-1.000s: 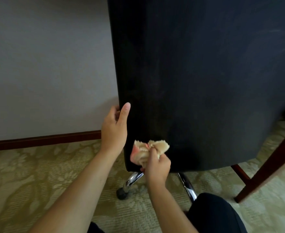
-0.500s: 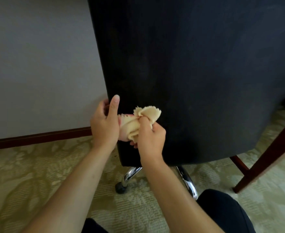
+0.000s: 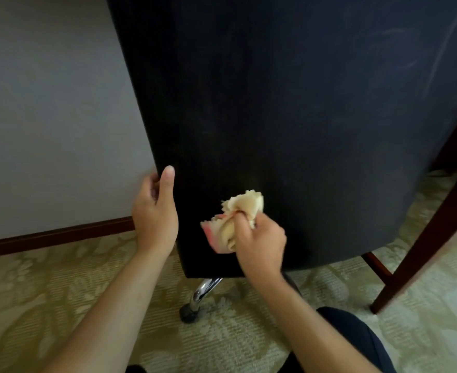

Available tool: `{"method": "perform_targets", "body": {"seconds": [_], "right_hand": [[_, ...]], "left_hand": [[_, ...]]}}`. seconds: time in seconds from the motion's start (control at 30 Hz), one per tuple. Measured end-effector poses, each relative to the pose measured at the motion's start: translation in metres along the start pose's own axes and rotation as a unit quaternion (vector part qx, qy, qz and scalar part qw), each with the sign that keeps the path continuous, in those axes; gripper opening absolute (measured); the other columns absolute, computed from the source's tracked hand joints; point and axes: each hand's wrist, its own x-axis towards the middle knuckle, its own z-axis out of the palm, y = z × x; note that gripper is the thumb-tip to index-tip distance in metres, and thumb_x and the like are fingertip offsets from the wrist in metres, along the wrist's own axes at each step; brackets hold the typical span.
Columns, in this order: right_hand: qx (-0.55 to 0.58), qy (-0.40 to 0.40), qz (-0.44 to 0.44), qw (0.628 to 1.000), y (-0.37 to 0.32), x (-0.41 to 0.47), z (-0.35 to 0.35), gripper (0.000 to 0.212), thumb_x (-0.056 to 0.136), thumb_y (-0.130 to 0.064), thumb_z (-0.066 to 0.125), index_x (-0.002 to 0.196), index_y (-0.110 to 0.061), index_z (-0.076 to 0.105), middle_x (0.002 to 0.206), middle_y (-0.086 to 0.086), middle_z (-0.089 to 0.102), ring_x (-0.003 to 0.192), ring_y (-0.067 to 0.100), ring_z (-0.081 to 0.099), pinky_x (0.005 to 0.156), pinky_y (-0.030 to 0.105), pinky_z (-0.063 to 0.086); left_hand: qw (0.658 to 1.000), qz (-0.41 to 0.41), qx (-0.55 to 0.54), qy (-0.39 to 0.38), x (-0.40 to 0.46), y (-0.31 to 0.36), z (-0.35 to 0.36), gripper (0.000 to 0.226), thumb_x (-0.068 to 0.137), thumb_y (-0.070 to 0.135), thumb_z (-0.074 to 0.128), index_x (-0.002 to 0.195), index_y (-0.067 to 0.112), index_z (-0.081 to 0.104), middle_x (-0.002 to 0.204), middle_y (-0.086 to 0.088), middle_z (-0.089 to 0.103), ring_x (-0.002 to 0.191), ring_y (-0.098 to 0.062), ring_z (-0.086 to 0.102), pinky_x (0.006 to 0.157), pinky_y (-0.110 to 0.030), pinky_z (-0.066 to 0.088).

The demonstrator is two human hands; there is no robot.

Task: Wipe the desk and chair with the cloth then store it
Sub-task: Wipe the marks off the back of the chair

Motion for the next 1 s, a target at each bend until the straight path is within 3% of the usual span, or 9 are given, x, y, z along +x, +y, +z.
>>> {"method": "perform_targets", "body": {"seconds": [0.13, 0.23, 0.33, 0.4, 0.53, 0.67, 0.77, 0.87, 1.0], "right_hand": [[0.007, 0.084, -0.080, 0.993, -0.036, 0.029, -0.038, 0.043, 0.088, -0.022, 0.060, 0.051, -0.022, 0.038, 0.043, -0.014, 0.047, 0.041, 0.002, 0.043, 0.044, 0.016, 0.030], [0.121, 0.094, -0.062, 0.986, -0.061, 0.048, -0.044, 0.042, 0.089, -0.020, 0.058, 0.052, -0.019, 0.040, 0.044, -0.011, 0.040, 0.043, 0.003, 0.037, 0.044, 0.020, 0.030], [0.268, 0.086, 0.096, 0.955, -0.029, 0.034, -0.030, 0.031, 0.093, -0.021, 0.057, 0.063, -0.015, 0.061, 0.055, -0.003, 0.057, 0.053, 0.013, 0.053, 0.045, 0.026, 0.040], [0.290, 0.070, 0.236, 0.925, 0.013, 0.008, -0.018, 0.028, 0.095, -0.023, 0.056, 0.072, -0.012, 0.066, 0.060, 0.002, 0.062, 0.053, 0.015, 0.055, 0.046, 0.027, 0.041], [0.292, 0.039, 0.346, 0.891, 0.051, -0.020, -0.008, 0.026, 0.097, -0.027, 0.056, 0.083, -0.009, 0.070, 0.074, 0.008, 0.068, 0.066, 0.019, 0.062, 0.059, 0.033, 0.046], [0.298, 0.018, 0.279, 0.913, 0.016, 0.002, -0.021, 0.025, 0.094, -0.031, 0.059, 0.081, -0.012, 0.070, 0.070, 0.004, 0.069, 0.064, 0.019, 0.061, 0.053, 0.031, 0.045], [0.299, 0.031, 0.192, 0.934, -0.031, 0.032, -0.042, 0.025, 0.092, -0.034, 0.062, 0.079, -0.014, 0.070, 0.065, 0.002, 0.068, 0.058, 0.018, 0.061, 0.047, 0.028, 0.042], [0.302, 0.048, 0.155, 0.939, -0.058, 0.050, -0.065, 0.025, 0.091, -0.032, 0.064, 0.074, -0.015, 0.071, 0.064, 0.000, 0.069, 0.055, 0.013, 0.062, 0.046, 0.025, 0.043], [0.271, 0.079, 0.173, 0.944, -0.019, 0.044, -0.061, 0.030, 0.093, -0.030, 0.060, 0.067, -0.014, 0.064, 0.061, 0.006, 0.062, 0.051, 0.018, 0.055, 0.042, 0.027, 0.039]], "left_hand": [[1.000, -0.012, -0.023, 0.018, -0.003, 0.000, 0.006, 0.049, 0.096, 0.060, 0.039, 0.113, 0.020, 0.061, 0.086, 0.013, 0.059, 0.078, 0.000, 0.058, 0.067, -0.018, 0.042], [0.998, -0.023, -0.037, 0.036, -0.006, 0.001, 0.011, 0.037, 0.098, 0.058, 0.041, 0.108, 0.027, 0.059, 0.090, 0.013, 0.062, 0.080, 0.005, 0.059, 0.068, -0.015, 0.044], [0.997, -0.021, -0.028, 0.067, -0.008, 0.002, 0.015, 0.035, 0.099, 0.056, 0.042, 0.103, 0.026, 0.059, 0.083, 0.012, 0.060, 0.071, 0.011, 0.057, 0.061, -0.005, 0.042], [0.996, -0.017, -0.026, 0.079, -0.009, 0.002, 0.019, 0.034, 0.100, 0.054, 0.041, 0.101, 0.024, 0.058, 0.078, 0.011, 0.057, 0.066, 0.009, 0.055, 0.058, -0.006, 0.041], [0.993, -0.024, -0.015, 0.117, -0.018, -0.004, 0.025, 0.037, 0.100, 0.055, 0.041, 0.108, 0.022, 0.053, 0.092, 0.010, 0.059, 0.082, -0.002, 0.059, 0.072, -0.022, 0.050], [0.986, 0.051, 0.065, 0.145, -0.057, -0.017, 0.036, 0.043, 0.099, 0.033, 0.058, 0.136, 0.013, 0.045, 0.133, -0.003, 0.048, 0.123, -0.018, 0.048, 0.103, -0.048, 0.044], [0.978, 0.149, 0.108, 0.095, -0.083, -0.010, 0.049, 0.056, 0.096, 0.021, 0.058, 0.147, 0.015, 0.037, 0.156, -0.008, 0.034, 0.145, -0.021, 0.032, 0.117, -0.038, 0.025], [0.974, 0.183, 0.127, 0.051, -0.085, -0.003, 0.054, 0.064, 0.092, 0.018, 0.058, 0.151, 0.016, 0.032, 0.163, -0.005, 0.024, 0.150, -0.019, 0.022, 0.117, -0.027, 0.010], [0.960, 0.211, 0.180, 0.039, -0.076, -0.010, 0.052, 0.070, 0.089, 0.012, 0.060, 0.152, 0.015, 0.032, 0.163, -0.005, 0.023, 0.152, -0.020, 0.020, 0.117, -0.030, 0.012]]}}
